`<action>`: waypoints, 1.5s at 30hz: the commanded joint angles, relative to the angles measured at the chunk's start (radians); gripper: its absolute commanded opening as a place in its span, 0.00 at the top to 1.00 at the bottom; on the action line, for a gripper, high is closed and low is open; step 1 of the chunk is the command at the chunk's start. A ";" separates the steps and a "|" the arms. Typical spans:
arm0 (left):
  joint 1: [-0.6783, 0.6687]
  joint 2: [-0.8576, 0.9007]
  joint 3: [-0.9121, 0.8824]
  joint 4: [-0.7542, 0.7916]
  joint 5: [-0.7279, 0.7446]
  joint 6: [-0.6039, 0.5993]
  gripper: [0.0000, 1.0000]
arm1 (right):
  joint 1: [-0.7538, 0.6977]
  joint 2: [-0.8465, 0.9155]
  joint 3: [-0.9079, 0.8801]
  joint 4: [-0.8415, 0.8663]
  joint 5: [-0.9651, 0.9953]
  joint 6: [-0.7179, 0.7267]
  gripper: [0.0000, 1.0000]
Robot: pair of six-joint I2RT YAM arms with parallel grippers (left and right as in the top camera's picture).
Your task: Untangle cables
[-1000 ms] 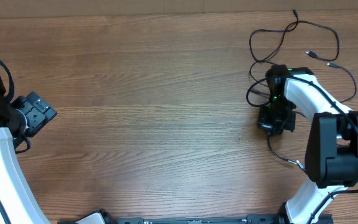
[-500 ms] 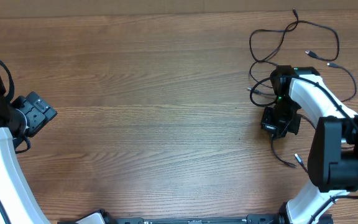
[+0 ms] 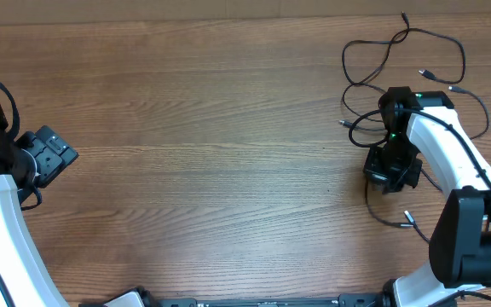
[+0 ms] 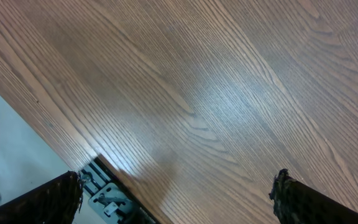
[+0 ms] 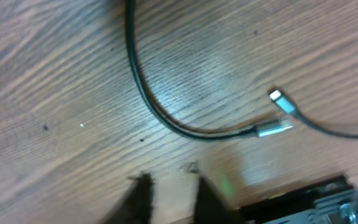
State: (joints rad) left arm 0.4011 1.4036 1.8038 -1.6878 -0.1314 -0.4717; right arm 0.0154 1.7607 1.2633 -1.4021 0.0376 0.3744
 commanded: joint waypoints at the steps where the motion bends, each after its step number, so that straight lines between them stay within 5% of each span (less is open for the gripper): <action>1: 0.004 0.002 -0.004 -0.002 0.001 -0.015 0.00 | 0.002 -0.019 0.000 0.004 -0.006 -0.004 0.42; 7: 0.004 0.002 -0.004 -0.002 0.001 -0.015 0.00 | 0.002 -0.019 0.000 0.021 -0.017 -0.004 0.12; 12: 0.004 0.002 -0.004 -0.002 0.001 -0.015 0.01 | 0.002 -0.019 0.000 0.150 -0.037 -0.004 0.10; 15: 0.004 0.002 -0.004 -0.002 0.001 -0.015 0.00 | 0.002 -0.019 0.000 0.287 -0.043 -0.003 0.00; 29: 0.004 0.002 -0.004 -0.002 0.001 -0.015 0.01 | -0.001 0.009 0.000 0.780 -0.036 0.117 0.00; 45: 0.004 0.002 -0.004 -0.002 0.001 -0.015 0.00 | -0.085 0.082 0.000 0.686 0.126 0.336 0.01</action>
State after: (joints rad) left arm 0.4011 1.4036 1.8038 -1.6875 -0.1314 -0.4717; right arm -0.0452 1.8385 1.2621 -0.7136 0.1238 0.6296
